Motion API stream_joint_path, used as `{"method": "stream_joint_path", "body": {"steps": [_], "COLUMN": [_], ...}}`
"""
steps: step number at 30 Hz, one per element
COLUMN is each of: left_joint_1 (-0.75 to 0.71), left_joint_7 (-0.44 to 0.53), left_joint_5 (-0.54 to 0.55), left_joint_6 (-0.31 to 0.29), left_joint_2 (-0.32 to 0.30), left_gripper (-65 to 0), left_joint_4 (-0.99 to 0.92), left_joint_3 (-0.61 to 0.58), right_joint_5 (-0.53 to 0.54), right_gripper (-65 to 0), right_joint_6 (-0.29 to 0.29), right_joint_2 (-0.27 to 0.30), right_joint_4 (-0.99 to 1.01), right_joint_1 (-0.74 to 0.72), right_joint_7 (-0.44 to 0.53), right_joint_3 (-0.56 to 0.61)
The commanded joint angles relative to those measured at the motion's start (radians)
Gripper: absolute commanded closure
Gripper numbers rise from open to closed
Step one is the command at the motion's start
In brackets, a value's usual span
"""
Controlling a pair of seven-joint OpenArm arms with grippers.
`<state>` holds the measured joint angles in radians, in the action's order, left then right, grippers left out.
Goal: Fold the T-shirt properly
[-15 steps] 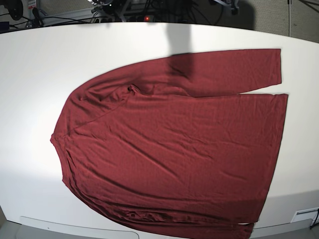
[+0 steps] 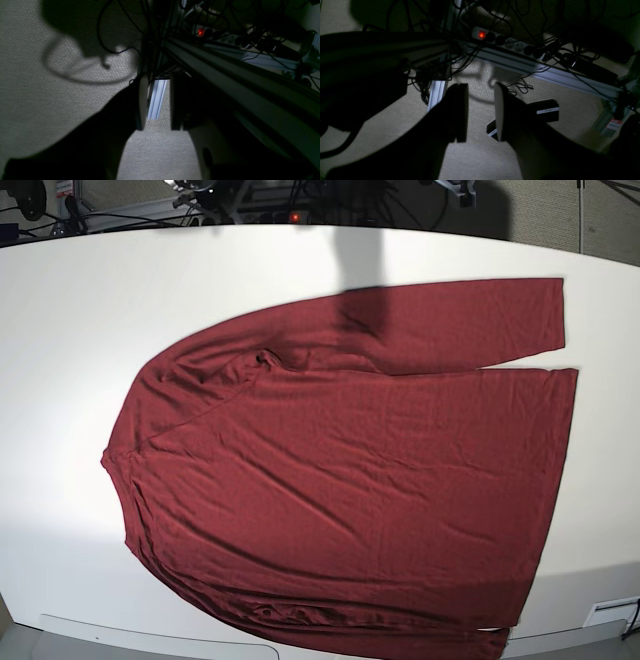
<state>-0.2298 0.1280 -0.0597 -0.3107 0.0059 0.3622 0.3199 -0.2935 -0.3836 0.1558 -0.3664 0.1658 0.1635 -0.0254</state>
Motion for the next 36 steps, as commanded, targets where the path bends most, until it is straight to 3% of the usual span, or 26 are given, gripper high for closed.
{"method": "stream_joint_path", "body": {"steps": [1,4,10,18,21,25,32,36], "left_joint_1": [-0.011,-0.037,-0.156,-0.325,-0.385,-0.468,-0.629,-0.727], "left_joint_7": [0.008,0.027,0.079,0.071,0.071,0.038,-0.035,-0.082], "left_joint_5": [0.0,-0.009,-0.072,-0.071,-0.071,-0.071,-0.071,-0.071], "left_joint_6": [-0.003,-0.003,-0.003,-0.004,-0.044,-0.118,-0.129,-0.167], "left_joint_2": [-0.001,-0.001,-0.001,0.0,-0.001,-0.001,-0.002,-0.002], "left_gripper": [-15.7,-15.7,-15.7,-15.7,-15.7,-15.7,-15.7,-15.7], "left_joint_4": [0.005,0.027,0.164,0.382,0.46,0.579,0.861,1.051], "left_joint_3": [-0.001,-0.001,-0.001,-0.001,-0.001,-0.001,-0.001,-0.001], "right_joint_5": [0.004,0.008,-0.022,-0.02,0.021,0.098,0.205,0.26], "right_gripper": [-18.5,-18.5,-18.5,-18.5,-18.5,-18.5,-18.5,-18.5], "right_joint_6": [-0.026,-0.066,-0.065,-0.065,-0.066,-0.066,-0.066,-0.066], "right_joint_2": [0.013,0.027,0.043,0.046,0.058,0.092,0.179,0.238], "right_joint_4": [-0.005,-0.005,-0.039,-0.327,-0.45,-0.603,-0.858,-1.014], "right_joint_1": [0.003,0.004,0.054,0.269,0.358,0.465,0.639,0.739], "right_joint_7": [0.017,0.016,0.024,0.025,0.024,0.0,-0.085,-0.169], "right_joint_3": [0.0,0.0,0.0,0.0,0.0,0.0,0.0,0.0]}}
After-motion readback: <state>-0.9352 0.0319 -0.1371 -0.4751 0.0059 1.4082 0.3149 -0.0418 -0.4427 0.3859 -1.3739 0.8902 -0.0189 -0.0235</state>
